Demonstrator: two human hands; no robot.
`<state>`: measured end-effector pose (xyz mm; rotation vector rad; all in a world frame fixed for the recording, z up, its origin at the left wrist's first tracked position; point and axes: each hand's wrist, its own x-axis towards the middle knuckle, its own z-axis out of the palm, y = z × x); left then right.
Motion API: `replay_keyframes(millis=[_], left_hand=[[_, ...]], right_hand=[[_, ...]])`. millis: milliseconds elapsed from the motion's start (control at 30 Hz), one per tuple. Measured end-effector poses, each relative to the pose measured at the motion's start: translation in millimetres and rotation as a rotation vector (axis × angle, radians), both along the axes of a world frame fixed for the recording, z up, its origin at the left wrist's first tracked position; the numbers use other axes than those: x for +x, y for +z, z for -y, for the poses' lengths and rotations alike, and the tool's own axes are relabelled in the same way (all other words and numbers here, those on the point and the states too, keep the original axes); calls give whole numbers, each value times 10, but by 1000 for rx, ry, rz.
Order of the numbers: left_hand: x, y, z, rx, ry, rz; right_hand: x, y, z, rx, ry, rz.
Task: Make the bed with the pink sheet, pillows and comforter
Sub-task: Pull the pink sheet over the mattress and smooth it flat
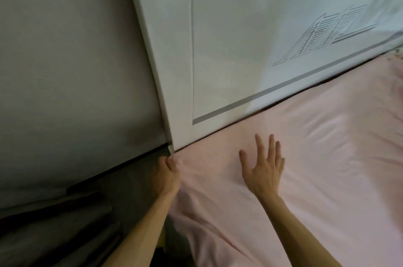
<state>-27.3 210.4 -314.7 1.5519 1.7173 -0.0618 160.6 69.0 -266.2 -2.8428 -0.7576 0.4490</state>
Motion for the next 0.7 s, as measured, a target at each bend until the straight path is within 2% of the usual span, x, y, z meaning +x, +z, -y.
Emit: replay_keyframes(millis=[33, 67, 133, 167, 200, 233, 300, 333, 400, 500, 600, 633, 700], left_hand=[[-13, 47, 112, 135, -74, -36], [-30, 123, 244, 303, -194, -29], [33, 282, 505, 573, -603, 150], [110, 303, 621, 626, -812, 224], [250, 301, 679, 619, -928, 275], [409, 323, 691, 558, -932, 311], [759, 321, 672, 487, -896, 314], [893, 284, 651, 512, -946, 291], [1023, 136, 592, 555, -1140, 191], [1102, -9, 502, 563, -1238, 7], [1393, 203, 635, 507, -1231, -196], [1537, 317, 673, 529, -1215, -206], [1930, 468, 752, 655, -1259, -105]], right_hand=[[-34, -37, -32, -41, -29, -50], [-140, -87, -31, -118, 47, -104], [-392, -193, 70, -238, 432, -199], [-441, -211, 165, -235, 596, -244], [-386, -201, 283, -195, 691, -254], [-280, -181, 397, -108, 717, -227], [18, -105, 679, 53, 557, -152], [180, -53, 806, 53, 420, -94], [506, -30, 1047, -74, 147, -20], [892, -125, 1493, -340, -138, -182], [912, -114, 1896, -343, -482, -327], [893, -103, 1970, -336, -568, -343], [942, -67, 2006, -332, -608, -307]])
